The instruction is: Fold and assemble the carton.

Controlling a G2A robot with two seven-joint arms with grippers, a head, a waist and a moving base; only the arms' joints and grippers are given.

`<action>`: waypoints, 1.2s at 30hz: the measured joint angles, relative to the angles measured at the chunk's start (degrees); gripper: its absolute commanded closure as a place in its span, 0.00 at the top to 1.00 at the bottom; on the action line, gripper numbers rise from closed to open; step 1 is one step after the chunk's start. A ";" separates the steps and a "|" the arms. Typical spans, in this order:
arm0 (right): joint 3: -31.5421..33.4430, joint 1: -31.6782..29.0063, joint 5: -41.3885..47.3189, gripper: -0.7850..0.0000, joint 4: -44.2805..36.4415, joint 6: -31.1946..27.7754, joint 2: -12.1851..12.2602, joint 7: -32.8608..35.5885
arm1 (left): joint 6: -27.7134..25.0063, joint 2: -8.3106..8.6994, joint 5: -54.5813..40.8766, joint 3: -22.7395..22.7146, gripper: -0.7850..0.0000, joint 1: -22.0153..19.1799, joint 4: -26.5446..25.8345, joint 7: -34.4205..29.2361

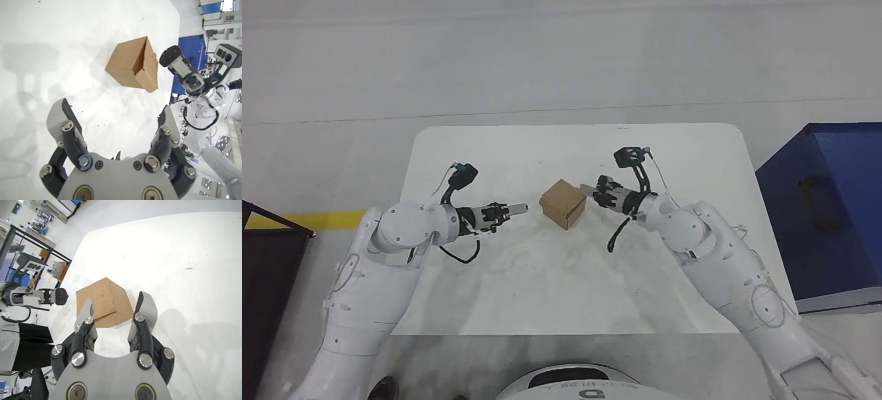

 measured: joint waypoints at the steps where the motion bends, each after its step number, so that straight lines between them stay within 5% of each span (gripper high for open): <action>1: -1.09 0.91 0.62 0.58 1.15 -0.63 -0.41 -0.06 | 0.24 0.08 0.32 -0.01 1.00 0.15 -0.26 -0.01; 13: -4.83 6.79 17.87 0.59 10.62 -17.99 -2.16 14.57 | 3.76 0.83 5.47 0.92 1.00 0.56 0.21 -0.40; 21: -3.64 6.44 17.86 0.51 11.68 -11.79 -2.33 10.21 | 4.42 1.24 5.51 -0.56 1.00 0.26 0.96 1.03; 36: -5.39 8.17 20.80 0.54 14.49 -9.25 -3.65 11.35 | 6.57 0.15 7.09 7.54 1.00 -8.35 8.08 1.09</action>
